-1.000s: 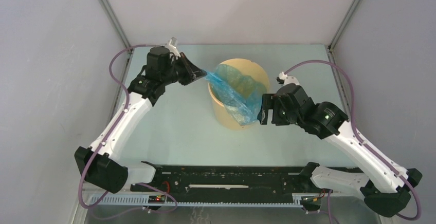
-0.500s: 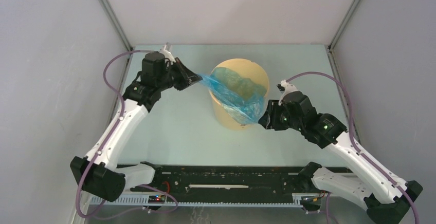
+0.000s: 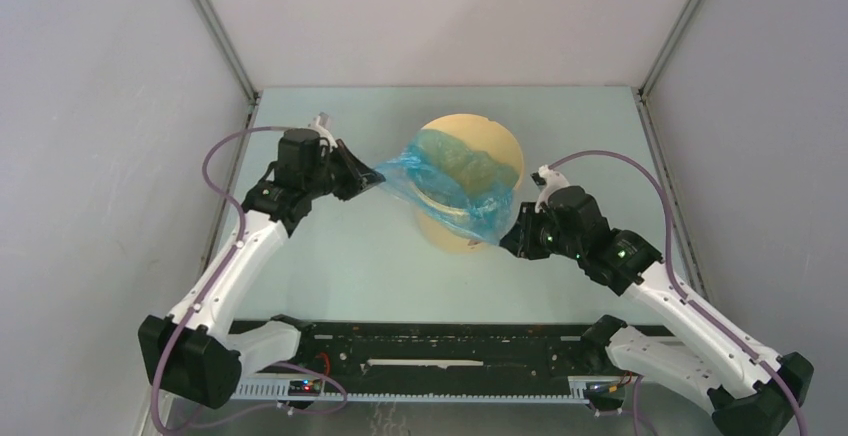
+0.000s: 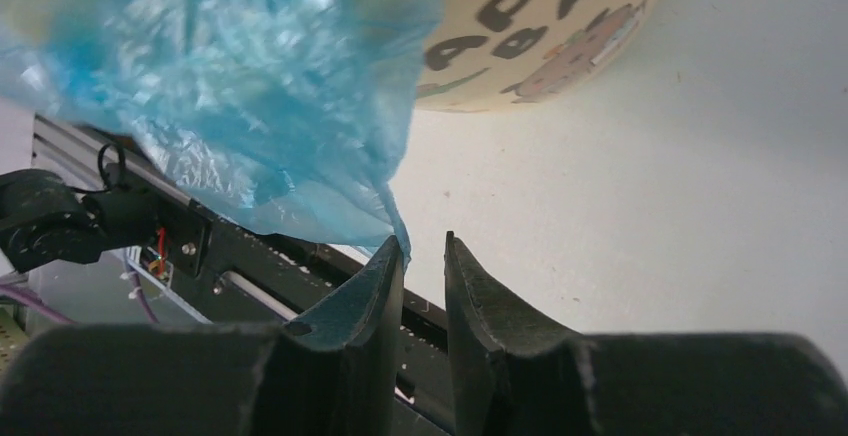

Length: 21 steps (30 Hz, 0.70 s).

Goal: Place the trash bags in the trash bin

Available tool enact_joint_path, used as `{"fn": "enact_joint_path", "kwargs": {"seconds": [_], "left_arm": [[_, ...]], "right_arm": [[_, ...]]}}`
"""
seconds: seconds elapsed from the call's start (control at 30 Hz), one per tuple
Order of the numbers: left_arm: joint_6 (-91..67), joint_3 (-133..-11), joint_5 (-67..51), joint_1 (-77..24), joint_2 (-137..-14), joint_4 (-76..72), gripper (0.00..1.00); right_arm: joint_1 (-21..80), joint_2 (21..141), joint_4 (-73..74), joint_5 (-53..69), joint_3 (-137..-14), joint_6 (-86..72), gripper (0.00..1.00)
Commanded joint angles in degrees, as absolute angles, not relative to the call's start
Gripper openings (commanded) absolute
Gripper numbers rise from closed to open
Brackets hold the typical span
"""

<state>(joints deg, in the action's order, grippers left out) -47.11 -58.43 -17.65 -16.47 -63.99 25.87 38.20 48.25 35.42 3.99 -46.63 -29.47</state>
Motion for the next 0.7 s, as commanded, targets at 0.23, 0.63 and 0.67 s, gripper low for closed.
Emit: {"fn": "enact_joint_path", "kwargs": {"seconds": [0.23, 0.63, 0.67], "left_arm": [[-47.78, -58.89, -20.08, -15.99, -70.05, 20.67, 0.00], [-50.06, -56.78, -23.81, -16.08, -75.38, 15.92, 0.00], [-49.60, -56.97, -23.75, -16.04, -75.67, 15.94, 0.00]], "right_arm": [[33.05, 45.17, 38.67, 5.74, -49.75, -27.50, 0.67], [29.18, 49.93, 31.29, 12.12, -58.80, -31.37, 0.86], [28.15, 50.87, 30.38, 12.61, -59.00, -32.02, 0.84]]}}
